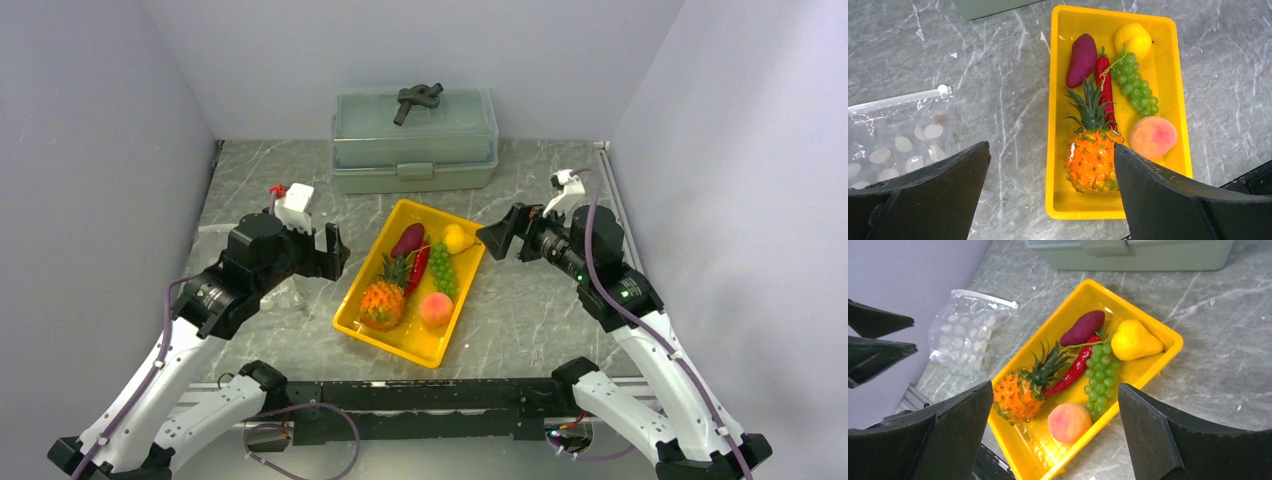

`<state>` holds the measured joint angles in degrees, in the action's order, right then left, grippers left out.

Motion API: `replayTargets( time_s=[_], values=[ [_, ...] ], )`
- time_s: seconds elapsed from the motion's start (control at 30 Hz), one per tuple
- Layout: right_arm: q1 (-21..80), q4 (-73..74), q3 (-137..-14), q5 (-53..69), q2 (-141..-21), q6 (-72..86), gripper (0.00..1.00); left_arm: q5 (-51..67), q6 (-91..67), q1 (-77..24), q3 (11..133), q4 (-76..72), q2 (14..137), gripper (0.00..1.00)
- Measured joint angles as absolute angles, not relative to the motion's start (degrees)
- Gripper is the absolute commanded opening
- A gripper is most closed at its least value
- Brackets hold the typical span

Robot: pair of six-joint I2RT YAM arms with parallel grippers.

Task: Place the food in the zip-top bag and seal the zipper
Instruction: Adjust the bin at the center of the board.

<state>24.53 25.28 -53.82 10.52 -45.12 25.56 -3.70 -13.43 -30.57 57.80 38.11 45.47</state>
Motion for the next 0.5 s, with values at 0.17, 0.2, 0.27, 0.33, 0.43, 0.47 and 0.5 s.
replayTargets(
  time_s=[0.17, 0.2, 0.27, 0.33, 0.43, 0.47, 0.5],
  values=[
    [24.53, 26.74, -57.34, 10.13, -45.28, 26.2, 1.0, -4.45, -13.43, -30.57, 57.36, 38.92, 44.99, 0.99],
    [24.53, 26.98, -57.78, 9.91, -45.43, 26.22, 1.0, -4.45, -13.45, -30.57, 57.36, 39.09, 44.99, 0.99],
    [24.53, 27.73, -58.54, 9.28, -46.02, 26.24, 1.0, -4.43, -13.43, -30.57, 57.36, 39.35, 44.99, 0.99],
    [24.53, 28.75, -59.27, 9.04, -46.94, 26.15, 1.0, -4.45, -13.45, -30.57, 57.36, 39.77, 45.04, 0.99],
    [24.53, 29.67, -59.37, 9.41, -47.99, 25.58, 0.98, -4.54, -13.45, -30.57, 57.36, 40.36, 45.25, 0.99],
    [24.53, 29.95, -59.37, 9.54, -48.18, 25.43, 0.97, -4.62, -13.45, -30.57, 57.36, 40.42, 45.28, 0.99],
    [24.53, 30.17, -59.37, 9.61, -48.4, 25.15, 0.96, -4.78, -13.43, -30.57, 57.36, 40.51, 45.28, 0.98]
  ],
)
